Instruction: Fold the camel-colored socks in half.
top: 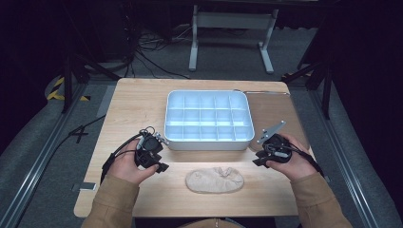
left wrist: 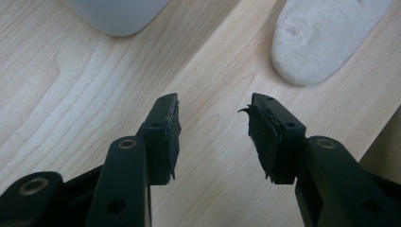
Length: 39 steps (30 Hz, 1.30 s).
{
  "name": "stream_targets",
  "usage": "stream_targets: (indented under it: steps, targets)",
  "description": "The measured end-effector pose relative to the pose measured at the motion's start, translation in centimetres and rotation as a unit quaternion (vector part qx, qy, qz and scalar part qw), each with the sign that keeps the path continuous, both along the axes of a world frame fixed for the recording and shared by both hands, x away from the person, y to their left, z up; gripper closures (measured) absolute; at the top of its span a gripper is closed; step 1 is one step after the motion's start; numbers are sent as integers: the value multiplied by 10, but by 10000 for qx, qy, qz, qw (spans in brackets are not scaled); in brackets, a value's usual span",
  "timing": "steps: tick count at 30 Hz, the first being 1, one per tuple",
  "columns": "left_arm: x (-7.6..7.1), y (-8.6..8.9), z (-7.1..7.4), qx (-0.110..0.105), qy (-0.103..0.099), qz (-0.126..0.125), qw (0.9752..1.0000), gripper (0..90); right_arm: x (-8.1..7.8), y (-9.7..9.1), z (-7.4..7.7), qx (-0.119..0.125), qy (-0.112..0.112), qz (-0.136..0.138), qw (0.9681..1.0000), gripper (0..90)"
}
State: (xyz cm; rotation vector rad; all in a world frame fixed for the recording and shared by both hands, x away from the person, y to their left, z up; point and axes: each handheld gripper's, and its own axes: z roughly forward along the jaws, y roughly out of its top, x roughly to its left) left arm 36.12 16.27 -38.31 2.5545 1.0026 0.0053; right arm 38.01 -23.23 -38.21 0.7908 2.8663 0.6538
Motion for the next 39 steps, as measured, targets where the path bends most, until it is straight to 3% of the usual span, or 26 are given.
stream_targets:
  steps: [2, 4, 9, 16, 24, 29, 31, 34, 36, 39]
  targets:
    - [0, 0, 2, -179, -8, 73, 9998, 525, -1, 2, 0, 63, -139, -28, 9999, 655]
    - [0, -1, 4, -216, -25, 58, 9997, 518, -2, 2, 0, 89, -170, -67, 9998, 658]
    - [1, -8, 8, -160, -35, -39, 9999, 520, -5, 2, 0, 360, -132, -102, 9992, 662]
    - [0, -14, 12, -201, 57, 40, 9998, 552, -11, 3, -4, 386, -79, -145, 9991, 681]
    - [4, -38, 14, -261, 58, -273, 9993, 551, -21, -4, -8, 489, -56, -291, 9984, 681]
    - [5, -45, 15, -287, 70, -326, 9990, 540, -25, -9, -11, 564, -84, -375, 9977, 685]
    - [6, -48, 14, -386, 26, -403, 9984, 533, -26, -10, -12, 646, -48, -404, 9971, 685]
    - [6, -53, 11, -535, 100, -469, 9974, 530, -28, -12, -15, 1024, 97, -508, 9934, 682]
    - [6, -56, 6, -594, 133, -505, 9969, 532, -28, -12, -16, 1075, 80, -468, 9931, 677]
    - [9, -62, -5, -518, 246, -466, 9973, 542, -29, -9, -17, 1113, 95, -454, 9927, 660]
